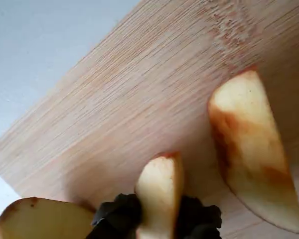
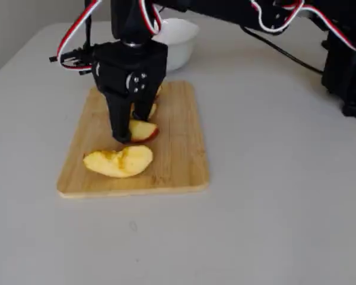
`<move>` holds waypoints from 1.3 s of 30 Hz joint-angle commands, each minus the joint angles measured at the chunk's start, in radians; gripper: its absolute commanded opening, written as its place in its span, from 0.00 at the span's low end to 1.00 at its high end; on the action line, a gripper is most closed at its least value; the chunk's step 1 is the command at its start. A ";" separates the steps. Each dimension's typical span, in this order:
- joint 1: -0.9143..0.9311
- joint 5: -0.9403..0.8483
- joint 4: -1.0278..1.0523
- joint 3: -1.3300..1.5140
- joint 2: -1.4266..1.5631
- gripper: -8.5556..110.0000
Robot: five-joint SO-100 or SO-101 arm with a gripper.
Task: Pick up the third from the right apple slice from the cutting board and place it into the bowl
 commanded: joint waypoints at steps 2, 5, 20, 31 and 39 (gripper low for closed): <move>0.008 0.061 0.026 -0.064 0.192 0.07; 0.043 0.115 0.026 -0.064 0.301 0.07; 0.525 0.291 0.028 -0.058 0.500 0.07; 0.747 0.285 0.032 -0.054 0.448 0.07; 0.802 0.270 0.032 -0.060 0.434 0.08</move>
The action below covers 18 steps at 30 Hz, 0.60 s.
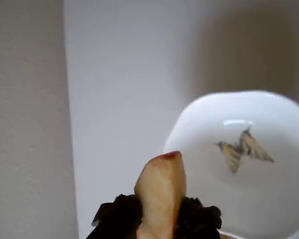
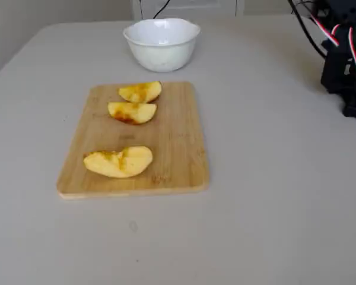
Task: Pick up the third from the right apple slice from the cutting board and place it into the bowl
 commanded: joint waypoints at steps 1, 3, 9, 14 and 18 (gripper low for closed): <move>0.038 -0.014 0.031 -0.049 0.041 0.08; 0.049 -0.014 0.031 -0.048 0.032 0.08; 0.077 -0.015 0.031 -0.048 0.012 0.14; 0.081 -0.015 0.031 -0.048 0.018 0.22; 0.080 -0.015 0.032 -0.046 0.025 0.23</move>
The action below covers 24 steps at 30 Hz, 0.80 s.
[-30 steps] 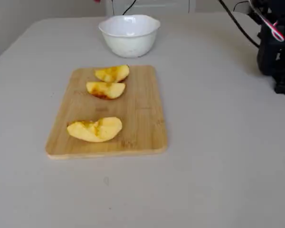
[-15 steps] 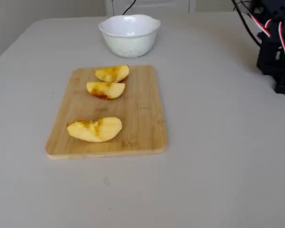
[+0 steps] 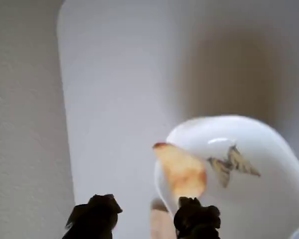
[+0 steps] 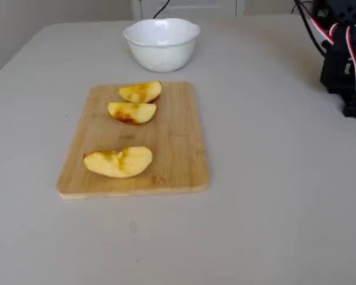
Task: Pick up the third from the right apple slice from the cutting board and place it into the bowl
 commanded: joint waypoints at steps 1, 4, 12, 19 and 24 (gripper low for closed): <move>0.017 -0.008 0.032 -0.046 0.028 0.23; 0.017 -0.008 0.034 -0.046 0.029 0.23; -0.037 -0.028 0.035 -0.029 0.094 0.19; -0.219 0.035 0.035 0.164 0.379 0.07; -0.328 0.198 0.035 0.291 0.703 0.07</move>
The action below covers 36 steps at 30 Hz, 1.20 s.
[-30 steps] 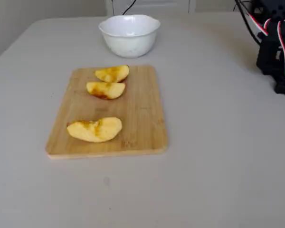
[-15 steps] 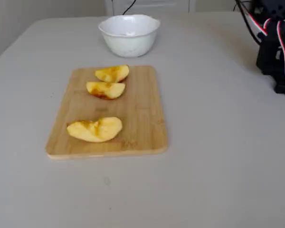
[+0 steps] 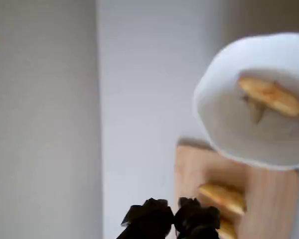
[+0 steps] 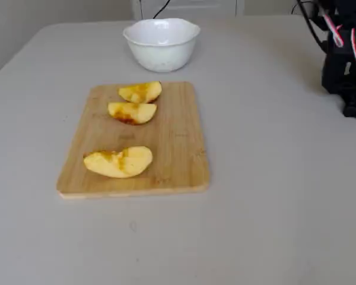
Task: Pick up the third from the right apple slice from the cutting board and place it into the bowl
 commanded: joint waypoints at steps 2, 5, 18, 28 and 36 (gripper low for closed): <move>-0.121 0.091 0.035 0.087 0.485 0.07; -0.215 0.100 0.034 0.212 0.755 0.07; -0.362 0.120 -0.262 1.539 1.924 0.07; -0.373 -0.029 -0.434 2.276 2.163 0.07; -0.337 0.012 -0.551 2.583 2.163 0.07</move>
